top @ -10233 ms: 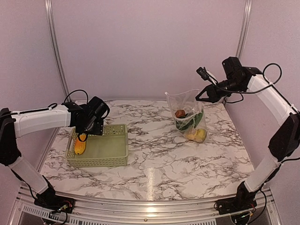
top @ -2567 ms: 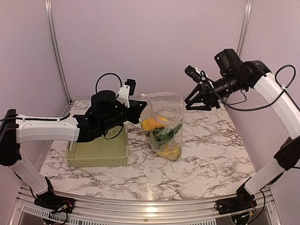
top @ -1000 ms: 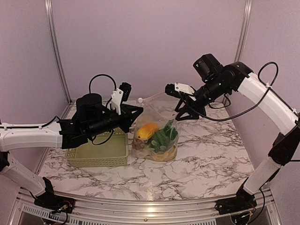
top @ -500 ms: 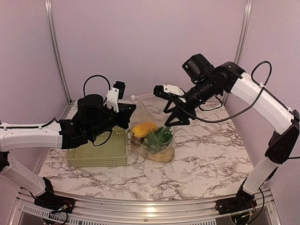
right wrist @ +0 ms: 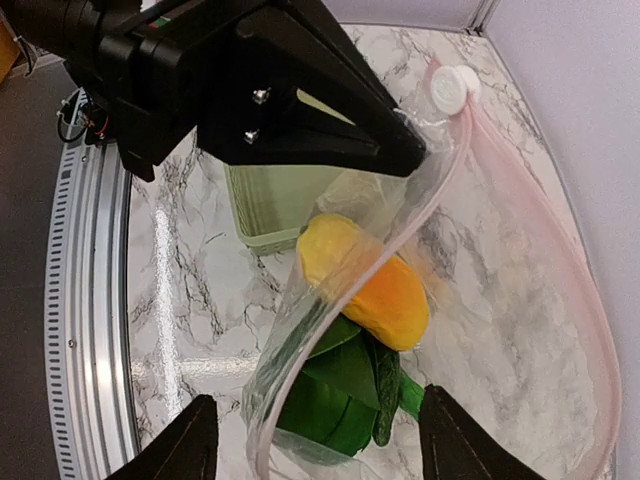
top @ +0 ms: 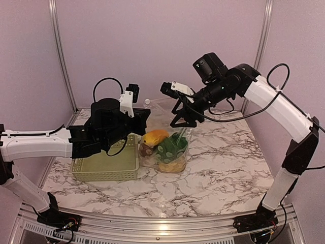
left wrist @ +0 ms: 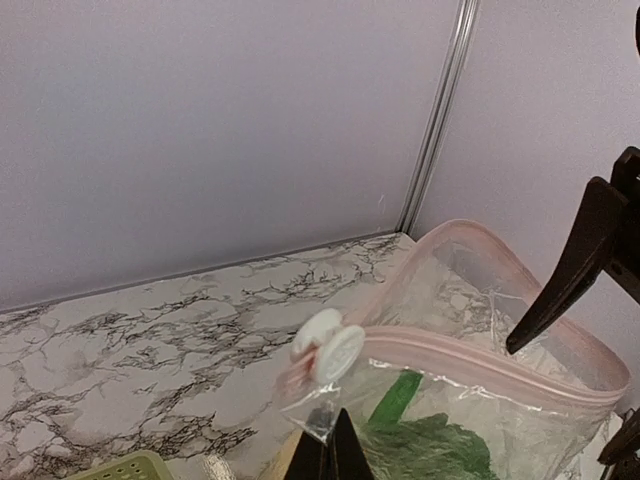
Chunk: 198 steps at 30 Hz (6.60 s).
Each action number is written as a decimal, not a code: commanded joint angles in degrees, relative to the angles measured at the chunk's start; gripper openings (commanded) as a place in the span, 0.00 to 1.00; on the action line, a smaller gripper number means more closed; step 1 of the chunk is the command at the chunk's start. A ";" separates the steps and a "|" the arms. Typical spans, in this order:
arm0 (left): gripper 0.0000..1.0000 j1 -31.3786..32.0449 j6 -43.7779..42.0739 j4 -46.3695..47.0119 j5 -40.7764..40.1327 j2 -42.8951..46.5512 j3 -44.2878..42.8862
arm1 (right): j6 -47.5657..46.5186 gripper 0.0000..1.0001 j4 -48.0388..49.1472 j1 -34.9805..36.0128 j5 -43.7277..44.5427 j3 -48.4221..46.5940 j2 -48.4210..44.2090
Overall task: Place the food in the zip-top bag and seal the zipper
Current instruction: Adjust the zipper food storage bag at the center of the board, then pass from the left arm to the right, then pass from the right arm to the left, then pick up the zipper from the zipper food storage bag, then zip the zipper on the zipper food storage bag.
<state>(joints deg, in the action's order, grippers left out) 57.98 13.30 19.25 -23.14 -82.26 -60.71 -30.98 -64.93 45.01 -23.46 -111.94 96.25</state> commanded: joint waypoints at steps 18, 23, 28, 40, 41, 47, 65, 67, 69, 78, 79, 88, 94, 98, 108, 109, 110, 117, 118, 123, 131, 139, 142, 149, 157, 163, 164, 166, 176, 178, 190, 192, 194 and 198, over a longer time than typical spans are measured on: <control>0.63 1.48 -14.78 7.40 6.34 10.86 12.13 | -0.42 0.00 0.19 0.69 -5.06 -1.82 0.99; 0.64 -1.83 -16.26 9.90 15.70 12.19 14.39 | -1.41 0.00 -0.47 0.69 -5.34 0.11 -0.29; 0.65 -5.30 -15.46 10.46 29.39 10.54 12.73 | -2.17 0.00 -1.27 0.69 -6.39 1.04 -0.46; 0.52 -5.74 -13.66 10.38 40.56 3.56 6.81 | -2.24 0.00 -1.52 0.69 -5.82 0.87 0.44; 0.51 -5.81 -13.65 10.79 40.50 3.44 6.87 | -2.17 0.00 -1.52 0.62 -5.79 0.93 0.43; 0.38 -6.76 -11.80 12.35 36.64 4.08 8.21 | -2.35 0.00 -1.49 0.69 -5.21 1.32 -0.03; 0.14 -8.14 -11.67 16.48 35.80 4.82 10.35 | -2.47 0.00 -1.54 0.69 -4.93 1.81 0.39; 0.09 -8.13 -11.92 16.27 35.88 4.71 10.22 | -2.42 0.00 -1.52 0.69 -4.82 1.81 0.39; 0.07 -8.19 -12.06 16.10 35.96 4.73 10.21 | -2.45 0.00 -1.43 0.69 -4.58 1.83 0.40; 0.00 -8.14 -14.35 14.12 35.61 5.47 10.07 | -3.11 0.13 -1.36 0.68 -3.55 -1.25 0.93; 0.00 -8.15 -15.48 13.25 35.92 5.57 9.88 | -3.24 0.18 -1.20 0.67 -3.97 -2.00 0.76; 0.00 -7.46 -24.06 2.61 40.08 7.08 6.59 | -3.91 0.23 -1.79 1.00 -10.59 -9.71 3.68; 0.00 -5.47 -25.96 -1.86 40.39 7.46 5.26 | -4.26 0.34 -1.94 4.17 -10.56 -11.98 5.99; 0.00 -4.30 -26.74 -2.36 39.68 7.91 5.16 | -4.64 0.39 -1.65 7.18 -7.97 -12.14 7.47; 0.00 -4.10 -25.17 0.31 39.86 8.90 6.44 | -4.55 0.26 -1.09 7.76 -6.67 -10.86 7.56; 0.00 -4.10 -25.19 0.35 39.84 8.96 6.50 | -4.53 0.26 -1.08 7.76 -6.44 -10.78 7.48; 0.00 -4.10 -25.17 0.35 39.84 9.00 6.60 | -4.38 0.25 -1.01 7.75 -6.16 -10.75 7.47; 0.00 -4.10 -24.90 0.31 39.83 9.40 6.95 | -4.58 0.23 -0.51 7.80 -2.90 -9.91 7.08; 0.00 -4.10 -24.95 0.27 40.00 9.43 7.00 | -4.66 0.22 -0.47 7.81 -2.64 -9.77 6.91; 0.00 -4.10 -24.86 0.35 40.44 9.49 7.22 | -4.83 0.13 -0.12 7.79 -1.43 -8.75 5.99; 0.00 -4.10 -25.19 -0.05 40.02 8.70 7.36 | -4.78 0.06 0.49 7.80 -0.11 -8.17 5.00; 0.00 -4.10 -26.56 -0.53 37.11 8.96 8.20 | -5.32 0.00 1.51 7.74 4.14 -5.91 2.97; 0.00 -4.19 -26.64 0.07 35.74 10.47 9.30 | -5.49 0.00 1.80 6.91 6.30 -3.77 2.17; 0.00 -5.06 -26.50 1.14 32.72 12.98 12.02 | -5.50 0.00 1.82 1.77 7.44 -2.08 0.30; 0.00 -6.24 -25.72 2.56 31.28 14.43 13.92 | -6.38 0.00 1.73 -3.11 9.82 1.65 -2.76; 0.00 -7.43 -25.34 3.29 31.59 14.31 14.59 | -7.43 0.00 1.58 -6.55 10.25 5.11 -5.34; 0.00 -7.58 -25.30 3.40 31.65 14.25 14.61 | -7.72 0.00 1.47 -7.16 10.44 5.69 -5.79; 0.00 -7.78 -25.24 3.58 31.87 14.14 14.75 | -8.21 0.00 1.15 -8.46 10.62 6.60 -6.88; 0.00 -8.78 -24.65 5.50 31.95 13.79 15.38 | -10.78 0.00 -0.95 -13.97 10.57 10.24 -9.16; 0.00 -8.97 -24.32 6.13 31.95 13.77 15.73 | -11.21 0.00 -1.22 -14.71 10.67 10.91 -9.44; 0.00 -9.51 -22.86 8.61 32.84 12.37 16.42 | -12.01 0.00 -1.78 -16.08 11.66 13.06 -10.07; 0.00 -9.51 -22.27 9.60 33.48 11.59 16.43 | -12.02 0.00 -1.78 -16.07 11.35 12.86 -9.79; 0.00 -9.47 -21.89 10.21 34.09 10.41 15.81 | -12.16 0.00 -1.67 -16.06 11.56 12.73 -9.43; 0.00 -9.63 -20.58 14.67 32.98 5.63 13.25 | -12.62 0.00 0.04 -16.90 11.38 12.29 -8.43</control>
<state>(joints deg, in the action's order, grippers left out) 49.21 -8.97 29.43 10.63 -72.36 -45.47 -42.85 -64.38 30.48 -16.01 -99.07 87.96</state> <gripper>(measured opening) 0.012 0.062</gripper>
